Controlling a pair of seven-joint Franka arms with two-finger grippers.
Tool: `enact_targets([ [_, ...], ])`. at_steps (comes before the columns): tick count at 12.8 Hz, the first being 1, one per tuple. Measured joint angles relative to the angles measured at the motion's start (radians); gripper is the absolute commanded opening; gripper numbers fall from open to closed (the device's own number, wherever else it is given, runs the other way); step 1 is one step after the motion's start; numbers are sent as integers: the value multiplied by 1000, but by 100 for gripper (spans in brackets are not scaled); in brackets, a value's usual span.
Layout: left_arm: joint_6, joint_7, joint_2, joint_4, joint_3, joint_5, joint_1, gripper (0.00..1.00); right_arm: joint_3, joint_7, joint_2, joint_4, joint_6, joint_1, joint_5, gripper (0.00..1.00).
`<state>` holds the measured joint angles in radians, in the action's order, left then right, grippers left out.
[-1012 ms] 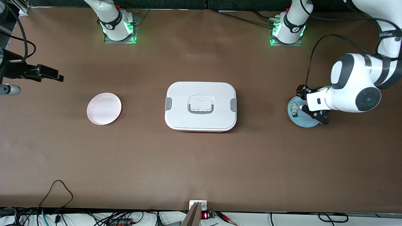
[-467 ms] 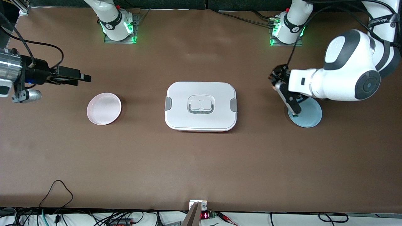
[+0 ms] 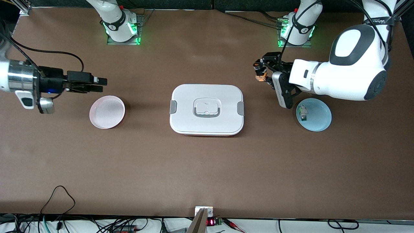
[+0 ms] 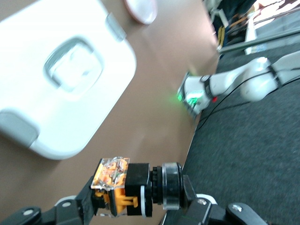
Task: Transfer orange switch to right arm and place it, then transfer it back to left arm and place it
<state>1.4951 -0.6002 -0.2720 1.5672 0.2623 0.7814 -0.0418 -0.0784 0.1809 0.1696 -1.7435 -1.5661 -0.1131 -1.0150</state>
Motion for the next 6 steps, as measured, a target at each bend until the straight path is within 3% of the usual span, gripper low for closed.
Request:
enact_targets([
  [6, 264, 89, -27, -7, 4, 166, -146, 15, -28, 84, 5, -108, -19, 37, -235, 100],
])
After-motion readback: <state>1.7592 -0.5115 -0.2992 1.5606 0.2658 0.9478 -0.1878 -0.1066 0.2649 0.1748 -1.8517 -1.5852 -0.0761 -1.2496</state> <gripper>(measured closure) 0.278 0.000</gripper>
